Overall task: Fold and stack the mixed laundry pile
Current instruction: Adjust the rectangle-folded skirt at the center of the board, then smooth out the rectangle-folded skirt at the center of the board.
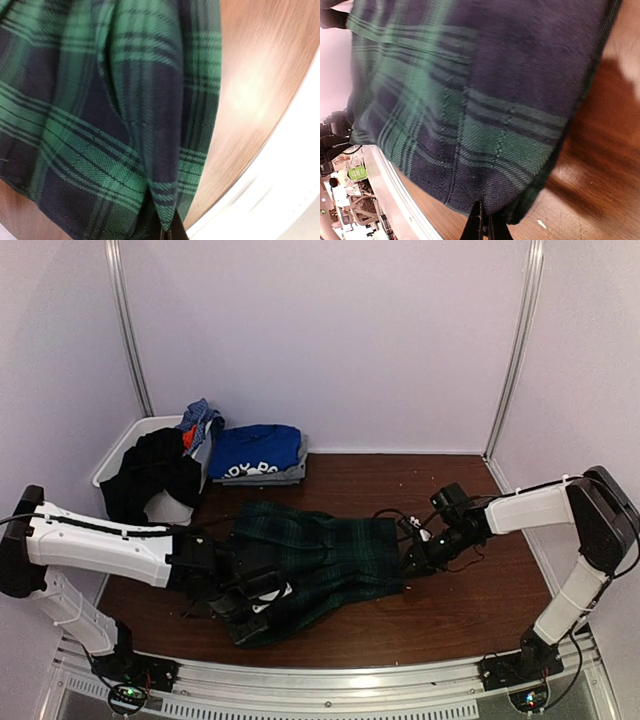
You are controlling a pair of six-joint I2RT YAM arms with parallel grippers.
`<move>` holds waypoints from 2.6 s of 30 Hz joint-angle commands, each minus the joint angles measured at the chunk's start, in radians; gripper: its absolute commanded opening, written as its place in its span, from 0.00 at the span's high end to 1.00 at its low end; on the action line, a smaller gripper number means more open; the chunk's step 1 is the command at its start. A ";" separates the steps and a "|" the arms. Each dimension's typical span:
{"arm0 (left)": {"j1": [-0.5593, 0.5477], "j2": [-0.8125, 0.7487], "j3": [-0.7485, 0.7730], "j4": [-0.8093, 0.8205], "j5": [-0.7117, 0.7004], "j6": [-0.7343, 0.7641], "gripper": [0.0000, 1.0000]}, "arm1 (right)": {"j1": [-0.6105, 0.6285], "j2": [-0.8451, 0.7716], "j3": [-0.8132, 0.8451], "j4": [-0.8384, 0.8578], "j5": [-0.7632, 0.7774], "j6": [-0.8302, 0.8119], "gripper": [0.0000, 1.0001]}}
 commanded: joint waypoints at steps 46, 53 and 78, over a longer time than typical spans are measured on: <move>0.437 0.040 0.036 0.784 0.221 -0.207 0.02 | 0.072 0.147 0.241 0.460 -0.042 0.331 0.38; 0.506 0.149 -0.141 0.945 0.245 -0.287 0.02 | 0.088 0.302 0.165 0.546 -0.022 0.329 0.42; 0.045 0.306 0.296 0.635 -0.110 0.378 0.18 | -0.155 -0.280 -0.279 0.241 0.058 0.261 0.43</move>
